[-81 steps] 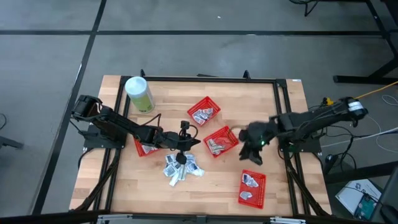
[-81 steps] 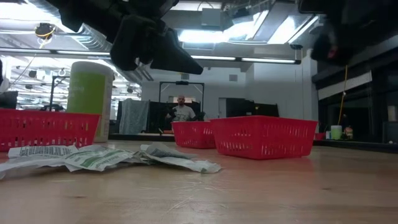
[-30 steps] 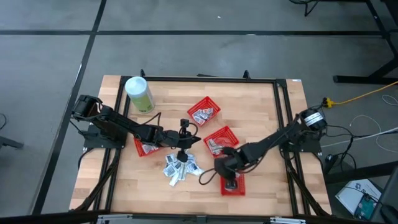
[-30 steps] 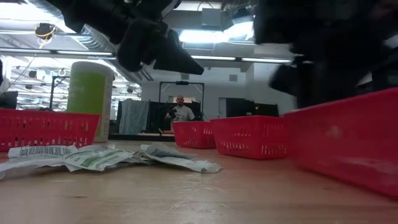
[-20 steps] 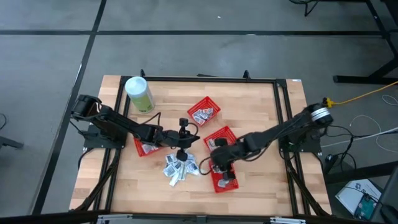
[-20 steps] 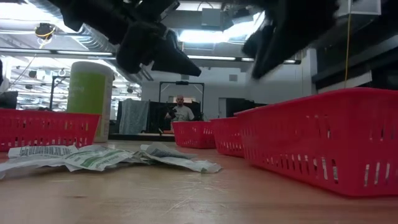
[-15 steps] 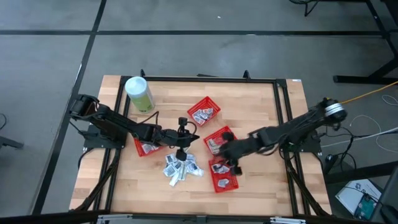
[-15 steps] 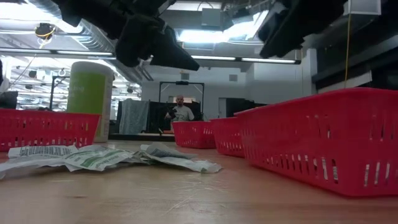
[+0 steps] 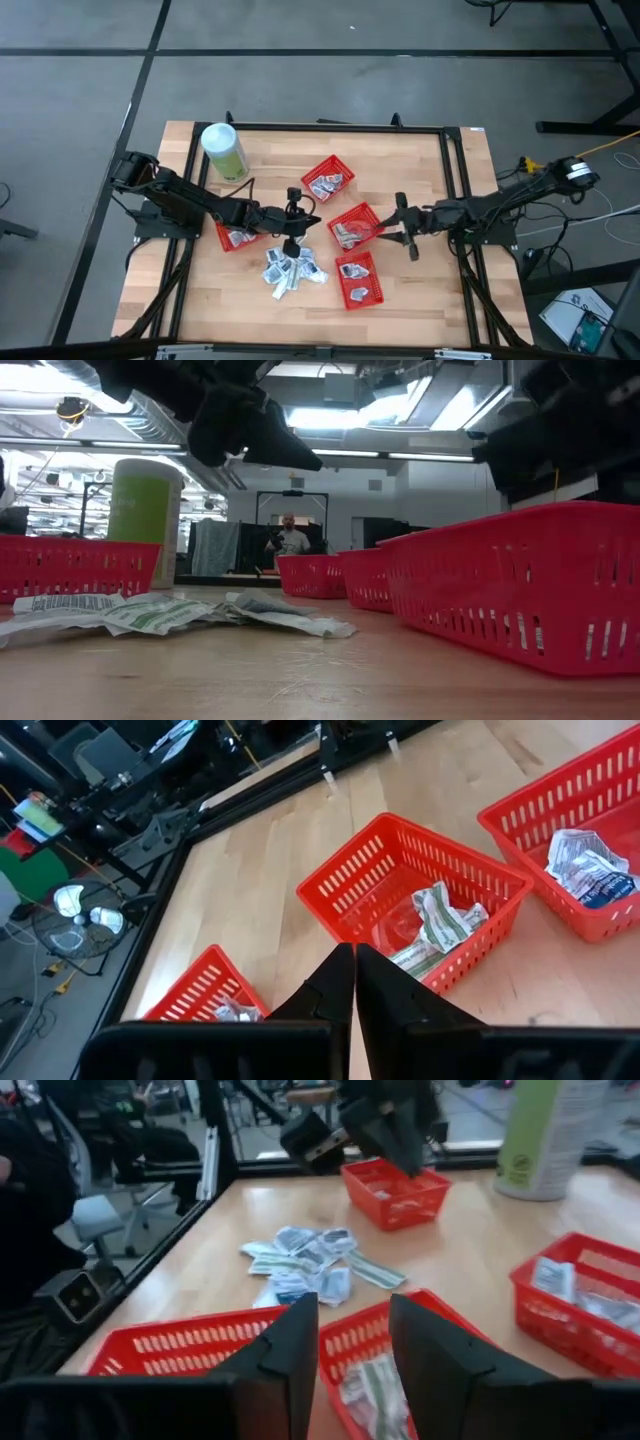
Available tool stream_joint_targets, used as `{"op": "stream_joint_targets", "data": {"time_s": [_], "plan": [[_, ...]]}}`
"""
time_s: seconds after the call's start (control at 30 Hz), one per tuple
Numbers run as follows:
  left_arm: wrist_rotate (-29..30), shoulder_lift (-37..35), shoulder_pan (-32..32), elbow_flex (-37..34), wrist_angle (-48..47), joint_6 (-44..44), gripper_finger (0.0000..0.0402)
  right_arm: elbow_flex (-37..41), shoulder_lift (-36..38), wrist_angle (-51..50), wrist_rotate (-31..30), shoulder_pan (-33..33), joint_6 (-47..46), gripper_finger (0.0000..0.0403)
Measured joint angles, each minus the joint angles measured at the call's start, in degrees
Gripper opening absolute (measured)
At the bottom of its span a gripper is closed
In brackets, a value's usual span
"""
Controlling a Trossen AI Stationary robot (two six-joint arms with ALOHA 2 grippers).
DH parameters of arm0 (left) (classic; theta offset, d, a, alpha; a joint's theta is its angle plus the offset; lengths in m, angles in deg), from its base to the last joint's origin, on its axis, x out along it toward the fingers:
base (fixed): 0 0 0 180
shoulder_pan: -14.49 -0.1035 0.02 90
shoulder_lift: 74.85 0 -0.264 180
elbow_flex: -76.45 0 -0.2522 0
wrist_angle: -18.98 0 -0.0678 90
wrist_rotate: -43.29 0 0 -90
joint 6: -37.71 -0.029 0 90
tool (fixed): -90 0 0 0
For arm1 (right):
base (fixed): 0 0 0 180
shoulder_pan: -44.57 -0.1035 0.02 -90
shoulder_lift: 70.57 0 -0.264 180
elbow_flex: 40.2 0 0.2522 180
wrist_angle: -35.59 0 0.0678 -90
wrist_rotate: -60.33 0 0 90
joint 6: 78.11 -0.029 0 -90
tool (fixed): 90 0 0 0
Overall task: Pick & Place First Aid Supplies
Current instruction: Put the green bandage into the red container
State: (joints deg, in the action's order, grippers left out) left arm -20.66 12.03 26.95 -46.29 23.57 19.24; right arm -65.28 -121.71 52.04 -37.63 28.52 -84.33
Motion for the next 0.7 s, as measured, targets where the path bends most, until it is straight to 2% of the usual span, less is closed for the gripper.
{"op": "stream_joint_targets", "data": {"time_s": [0.23, 0.3, 0.43, 0.6, 0.7], "plan": [[0.0, 0.0, -2.1, 0.0, 0.0, 0.6, 0.0009, 8.8, 5.4, 4.6, 0.2, 5.6, 2.5, 0.0126], [-0.1, 0.0, -2.7, 0.0, -0.4, 1.2, 0.0010, 11.1, 7.7, 5.9, 2.3, 7.6, 3.0, 0.0126], [-0.1, 0.0, -3.7, 0.0, -0.9, 1.3, 0.0009, 10.8, 13.9, 0.4, 7.4, 10.5, 4.8, 0.0126], [-0.1, 0.0, -4.9, 0.0, -1.0, 1.4, 0.0006, 10.8, 24.4, -12.9, 7.6, 12.5, 5.4, 0.0126], [-0.2, 0.0, -5.3, 0.0, -1.0, 1.4, 0.0008, 10.8, 30.8, -19.2, 5.7, 13.2, 6.6, 0.0126]]}}
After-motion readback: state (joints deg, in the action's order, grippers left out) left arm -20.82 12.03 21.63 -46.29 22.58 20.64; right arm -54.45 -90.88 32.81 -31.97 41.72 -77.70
